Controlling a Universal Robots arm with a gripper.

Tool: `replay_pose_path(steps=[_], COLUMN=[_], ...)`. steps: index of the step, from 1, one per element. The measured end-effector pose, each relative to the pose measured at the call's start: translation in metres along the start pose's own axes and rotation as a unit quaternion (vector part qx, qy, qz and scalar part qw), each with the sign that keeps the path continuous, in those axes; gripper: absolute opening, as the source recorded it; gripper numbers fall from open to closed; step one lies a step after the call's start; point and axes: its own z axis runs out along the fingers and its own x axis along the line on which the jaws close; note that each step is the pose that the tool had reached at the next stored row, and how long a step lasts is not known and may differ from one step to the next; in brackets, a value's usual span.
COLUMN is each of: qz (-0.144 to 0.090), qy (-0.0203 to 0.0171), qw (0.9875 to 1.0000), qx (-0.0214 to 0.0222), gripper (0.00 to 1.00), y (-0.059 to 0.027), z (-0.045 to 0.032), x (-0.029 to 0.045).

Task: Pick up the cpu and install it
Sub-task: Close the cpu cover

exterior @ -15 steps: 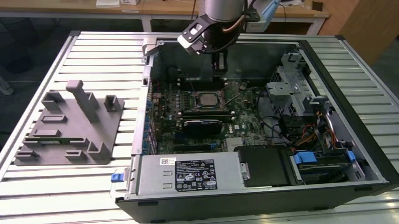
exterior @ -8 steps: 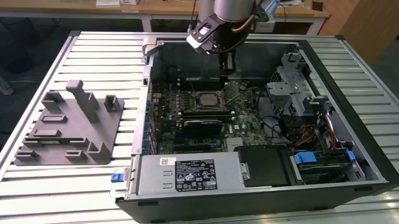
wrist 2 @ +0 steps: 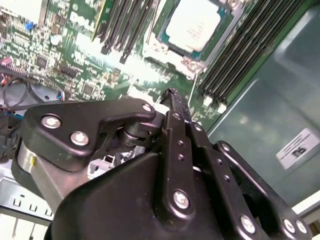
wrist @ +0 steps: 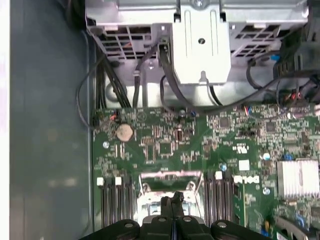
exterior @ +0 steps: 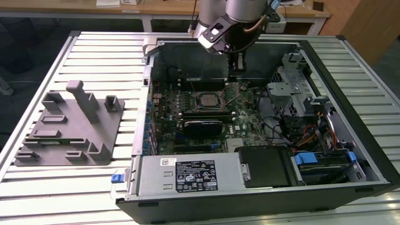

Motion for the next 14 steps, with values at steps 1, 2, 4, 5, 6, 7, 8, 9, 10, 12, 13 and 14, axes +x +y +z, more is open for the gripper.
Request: replay_pose_path(steps=[1, 2, 4, 5, 6, 7, 8, 9, 10, 12, 13, 14], qz=[0.0, 0.0, 0.0, 0.0, 0.0, 0.0, 0.0, 0.0, 0.0, 0.0, 0.0, 0.0], qy=[0.0, 0.0001, -0.0001, -0.0001, -0.0001, -0.0001, -0.0001, -0.0002, -0.0002, -0.0001, -0.0001, -0.0002], qw=[1.0, 1.0, 1.0, 1.0, 1.0, 1.0, 1.0, 1.0, 1.0, 1.0, 1.0, 1.0], qx=[0.0005, 0.0011, 0.0024, 0.0029, 0.0032, 0.0034, 0.0035, 0.0036, 0.0036, 0.0037, 0.0037, 0.0037], gripper=[0.11, 0.11, 0.11, 0.11, 0.11, 0.11, 0.11, 0.11, 0.11, 0.11, 0.11, 0.11], y=[0.0023, 0.0049, 0.0101, 0.0125, 0.0146, 0.0164, 0.0182, 0.0201, 0.0221, 0.0264, 0.0284, 0.0299], z=[0.0003, 0.0007, 0.002, 0.003, 0.0041, 0.0049, 0.0055, 0.0059, 0.0064, 0.0077, 0.0082, 0.0085], x=[0.0002, 0.0003, 0.0007, 0.0008, 0.001, 0.0012, 0.0014, 0.0018, 0.0022, 0.003, 0.0034, 0.0038])
